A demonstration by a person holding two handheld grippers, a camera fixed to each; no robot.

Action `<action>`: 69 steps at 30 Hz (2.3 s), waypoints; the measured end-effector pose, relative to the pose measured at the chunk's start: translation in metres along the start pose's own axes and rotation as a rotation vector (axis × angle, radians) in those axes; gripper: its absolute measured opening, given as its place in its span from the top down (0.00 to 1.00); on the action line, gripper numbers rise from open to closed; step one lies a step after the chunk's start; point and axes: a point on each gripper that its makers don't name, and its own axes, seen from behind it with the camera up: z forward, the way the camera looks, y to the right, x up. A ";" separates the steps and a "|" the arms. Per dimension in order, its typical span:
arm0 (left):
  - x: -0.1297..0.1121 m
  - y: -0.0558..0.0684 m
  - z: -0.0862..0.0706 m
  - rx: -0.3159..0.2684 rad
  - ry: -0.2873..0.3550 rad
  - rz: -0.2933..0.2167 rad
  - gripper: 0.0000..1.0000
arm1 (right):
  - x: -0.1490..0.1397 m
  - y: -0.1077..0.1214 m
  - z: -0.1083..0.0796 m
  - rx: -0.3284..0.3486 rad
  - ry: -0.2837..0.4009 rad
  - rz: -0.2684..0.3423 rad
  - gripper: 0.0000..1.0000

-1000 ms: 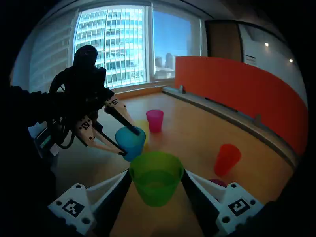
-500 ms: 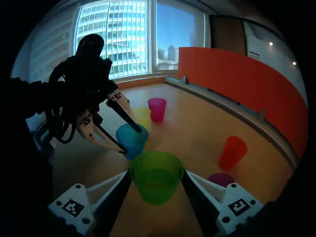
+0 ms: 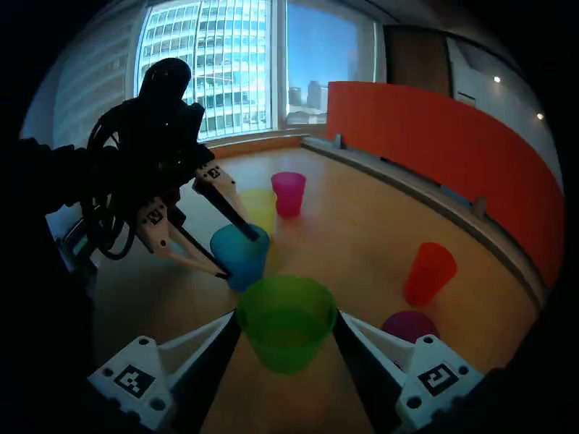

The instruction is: Pour water

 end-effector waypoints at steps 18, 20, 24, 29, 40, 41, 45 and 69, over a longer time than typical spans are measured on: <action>-0.016 -0.002 -0.001 0.017 -0.036 0.017 0.00 | -0.008 -0.004 0.008 -0.006 -0.014 -0.012 0.09; -0.017 -0.001 -0.002 0.017 -0.041 0.021 0.00 | -0.009 -0.004 0.009 -0.007 -0.016 -0.014 0.09; -0.020 0.000 -0.004 0.024 -0.045 0.017 0.00 | -0.012 -0.005 0.012 -0.006 -0.017 -0.011 0.10; -0.027 0.001 -0.009 0.020 -0.057 0.000 0.00 | -0.014 -0.005 0.015 -0.009 -0.016 -0.006 0.09; -0.038 0.004 -0.016 0.020 -0.064 -0.015 0.00 | -0.023 -0.006 0.016 -0.013 -0.020 -0.004 0.09; -0.039 0.004 -0.017 0.021 -0.066 -0.015 0.00 | -0.023 -0.006 0.015 -0.014 -0.020 -0.005 0.09; -0.041 0.006 -0.019 0.026 -0.066 -0.017 0.00 | -0.026 -0.006 0.013 -0.017 -0.019 -0.007 0.09; -0.043 0.009 -0.026 0.035 -0.063 -0.022 0.00 | -0.035 -0.005 0.002 -0.046 -0.020 0.041 0.01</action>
